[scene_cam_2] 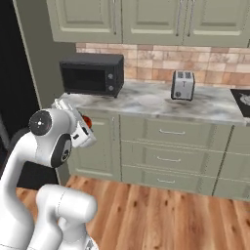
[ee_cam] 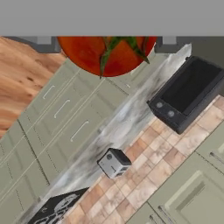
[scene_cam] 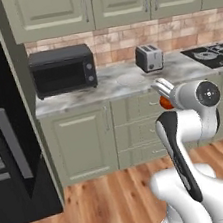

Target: Pick tomato from the fridge and place it on the plate on the counter.

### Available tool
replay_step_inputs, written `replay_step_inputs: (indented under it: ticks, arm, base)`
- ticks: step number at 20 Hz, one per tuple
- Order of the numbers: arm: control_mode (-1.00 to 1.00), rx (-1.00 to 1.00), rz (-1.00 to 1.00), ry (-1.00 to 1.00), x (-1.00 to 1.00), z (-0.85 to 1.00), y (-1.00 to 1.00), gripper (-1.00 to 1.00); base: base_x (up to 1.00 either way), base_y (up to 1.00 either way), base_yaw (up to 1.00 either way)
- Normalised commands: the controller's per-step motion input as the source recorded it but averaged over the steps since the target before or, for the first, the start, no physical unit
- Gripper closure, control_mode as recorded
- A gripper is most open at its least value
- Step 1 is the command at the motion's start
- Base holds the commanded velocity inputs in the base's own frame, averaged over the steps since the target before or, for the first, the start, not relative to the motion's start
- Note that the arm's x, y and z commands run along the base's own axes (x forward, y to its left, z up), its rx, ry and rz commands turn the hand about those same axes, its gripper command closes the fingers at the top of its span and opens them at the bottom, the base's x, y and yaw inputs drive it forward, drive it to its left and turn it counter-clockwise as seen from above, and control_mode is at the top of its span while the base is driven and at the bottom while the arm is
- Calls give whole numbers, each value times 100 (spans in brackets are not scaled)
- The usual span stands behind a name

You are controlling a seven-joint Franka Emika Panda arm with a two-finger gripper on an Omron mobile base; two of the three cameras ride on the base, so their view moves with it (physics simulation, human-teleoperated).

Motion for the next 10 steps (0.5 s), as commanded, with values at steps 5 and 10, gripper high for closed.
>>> replay_step_inputs:
  ticks: [5,10]
  arm:
    - [100,0,0,0,0,0,0,100]
    - [100,0,0,0,0,0,0,100]
  base:
    - [68,-39,0]
    - [68,-35,0]
